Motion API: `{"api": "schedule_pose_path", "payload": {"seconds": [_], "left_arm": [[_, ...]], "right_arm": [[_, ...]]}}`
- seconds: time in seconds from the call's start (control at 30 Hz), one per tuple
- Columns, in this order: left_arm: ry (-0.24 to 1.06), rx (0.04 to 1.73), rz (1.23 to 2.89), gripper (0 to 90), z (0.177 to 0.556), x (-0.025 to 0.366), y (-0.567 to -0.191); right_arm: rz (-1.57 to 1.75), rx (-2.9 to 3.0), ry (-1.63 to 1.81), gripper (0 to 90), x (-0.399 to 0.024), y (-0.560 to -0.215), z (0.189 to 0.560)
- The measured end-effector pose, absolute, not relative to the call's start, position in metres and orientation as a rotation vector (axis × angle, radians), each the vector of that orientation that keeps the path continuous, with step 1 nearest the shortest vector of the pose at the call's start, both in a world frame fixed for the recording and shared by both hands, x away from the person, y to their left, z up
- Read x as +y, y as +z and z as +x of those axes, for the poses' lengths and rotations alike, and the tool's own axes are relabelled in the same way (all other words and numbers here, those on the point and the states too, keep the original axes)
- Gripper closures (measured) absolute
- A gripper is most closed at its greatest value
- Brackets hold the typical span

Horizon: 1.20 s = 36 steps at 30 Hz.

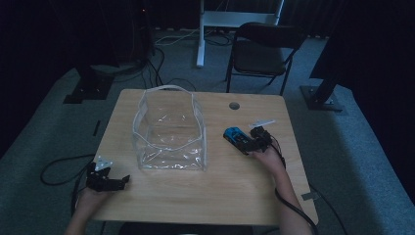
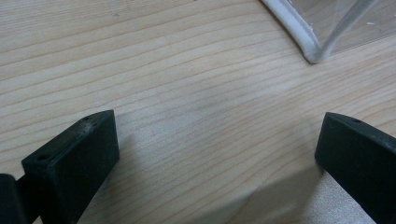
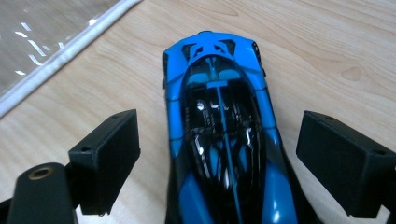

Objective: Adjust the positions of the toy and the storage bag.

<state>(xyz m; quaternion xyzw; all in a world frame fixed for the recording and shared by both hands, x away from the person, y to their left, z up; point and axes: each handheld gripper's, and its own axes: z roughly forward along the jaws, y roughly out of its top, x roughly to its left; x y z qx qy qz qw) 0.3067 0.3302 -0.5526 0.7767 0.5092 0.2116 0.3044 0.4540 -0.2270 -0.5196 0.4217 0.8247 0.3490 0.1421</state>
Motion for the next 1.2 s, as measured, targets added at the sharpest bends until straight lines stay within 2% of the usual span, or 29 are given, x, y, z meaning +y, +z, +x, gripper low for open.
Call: {"api": "schedule_pose_path", "payload": {"seconds": [0.5, 0.77, 1.2], "left_arm": [[0.561, 1.349, 2.056, 0.2, 0.307, 0.331, -0.553], [0.562, 1.35, 2.056, 0.2, 0.307, 0.331, -0.553], [0.562, 1.35, 2.056, 0.3, 0.307, 0.331, -0.553]], "right_arm": [[1.216, 2.46, 0.923, 13.7, -0.218, -0.529, 0.48], [1.159, 2.514, 0.85, 20.8, -0.212, -0.538, 0.483], [1.179, 2.467, 0.867, 25.4, -0.21, -0.539, 0.48]]}}
